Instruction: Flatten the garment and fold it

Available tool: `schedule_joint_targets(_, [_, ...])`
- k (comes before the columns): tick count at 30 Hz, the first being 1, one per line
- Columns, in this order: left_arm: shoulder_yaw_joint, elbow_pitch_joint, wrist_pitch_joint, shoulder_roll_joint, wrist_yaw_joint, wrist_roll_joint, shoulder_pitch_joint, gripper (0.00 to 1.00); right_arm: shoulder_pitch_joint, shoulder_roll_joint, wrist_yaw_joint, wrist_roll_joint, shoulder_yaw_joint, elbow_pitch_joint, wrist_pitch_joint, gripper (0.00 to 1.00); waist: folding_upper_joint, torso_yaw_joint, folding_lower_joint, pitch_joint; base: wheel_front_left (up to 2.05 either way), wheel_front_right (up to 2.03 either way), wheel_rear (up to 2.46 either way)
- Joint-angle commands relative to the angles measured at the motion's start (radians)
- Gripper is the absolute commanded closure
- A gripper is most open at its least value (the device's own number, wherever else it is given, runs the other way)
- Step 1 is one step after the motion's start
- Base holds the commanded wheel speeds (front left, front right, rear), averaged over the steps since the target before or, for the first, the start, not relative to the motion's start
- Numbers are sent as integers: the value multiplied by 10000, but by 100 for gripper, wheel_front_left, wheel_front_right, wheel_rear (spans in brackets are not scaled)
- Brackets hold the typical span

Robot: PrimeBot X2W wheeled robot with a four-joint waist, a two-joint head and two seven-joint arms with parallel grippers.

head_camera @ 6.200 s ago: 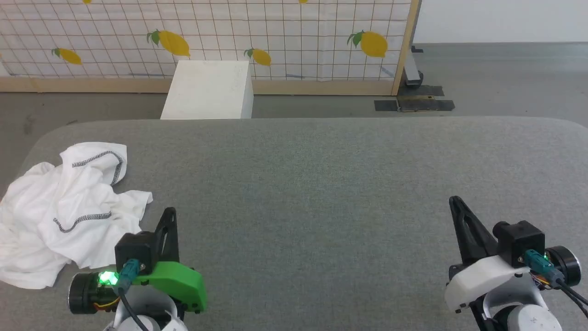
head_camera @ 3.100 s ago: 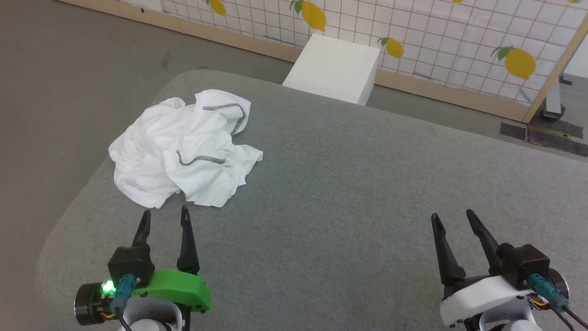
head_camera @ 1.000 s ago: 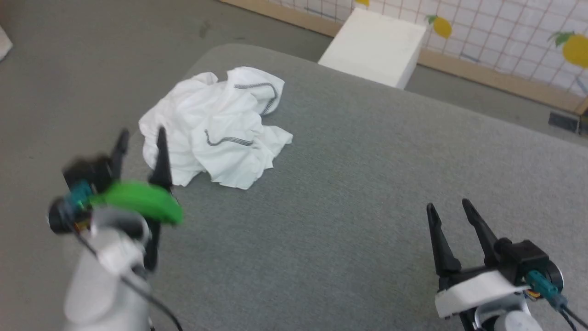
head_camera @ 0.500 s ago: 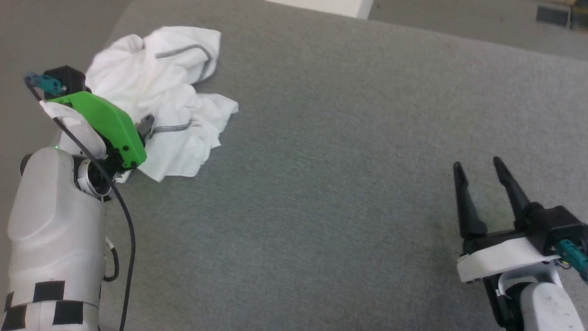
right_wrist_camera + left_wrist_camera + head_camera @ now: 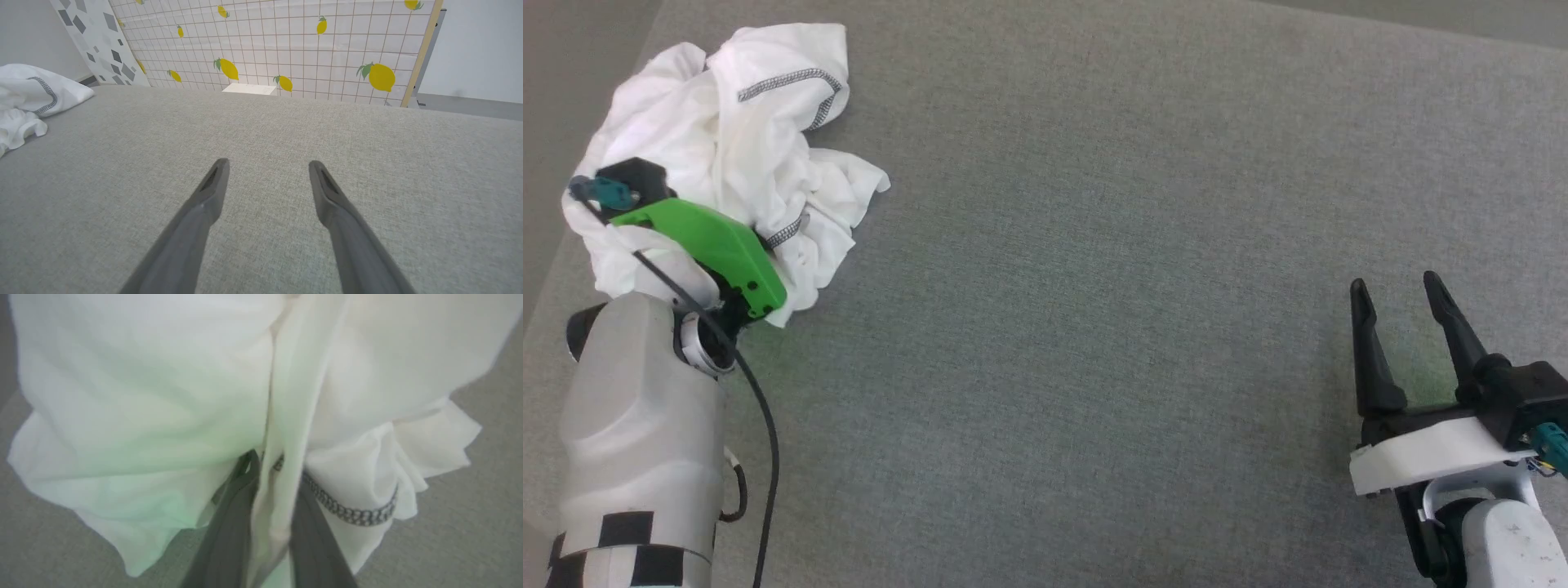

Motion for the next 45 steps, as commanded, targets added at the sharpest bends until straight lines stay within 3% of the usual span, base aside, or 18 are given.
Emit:
schedule_joint_targets(1, [133,-58,-444,73,53,44,64,100,-32,-4,-15,65,43,40,-65,0,0,105,-2,-302,0,0,0])
schedule_joint_targets(7, [323,-934,-1827,334,-617,-175,-916,100,67,-4,-15,489,201,523,-377,0,0,-116,-2,-1177,0,0,0])
schedule_joint_targets(13, [-341,-2181,-1868,763,-1128,82,-2608,100,142,-4,-15,876,476,1067,-734,0,0,-893,-2,-2074,0,0,0])
schedule_joint_targets(19, [-1050,-3292,-1405,540,-1299,-52,-4415,100,344,-4,-15,1219,474,1603,-1007,0,0,-1978,-2,-2749,0,0,0])
schedule_joint_targets(26, [-1585,-3591,-497,-245,-1368,-986,-5296,100,541,-4,-15,1438,376,1907,-1196,0,0,-3014,-2,-3052,0,0,0])
schedule_joint_targets(34, [-3157,-4478,602,-636,-1409,-2152,-3150,100,560,-4,-15,1548,216,1973,-1264,0,0,-3446,-2,-3096,0,0,0])
schedule_joint_targets(42, [-4612,-4951,1634,-733,-1386,-2773,916,100,614,-4,-15,1759,366,1988,-1280,0,0,-3555,-2,-3040,0,0,0])
schedule_joint_targets(45, [-5258,-4549,1753,-644,-1141,-2451,2370,100,634,-4,-15,1788,402,1952,-1281,0,0,-3558,-2,-3007,0,0,0])
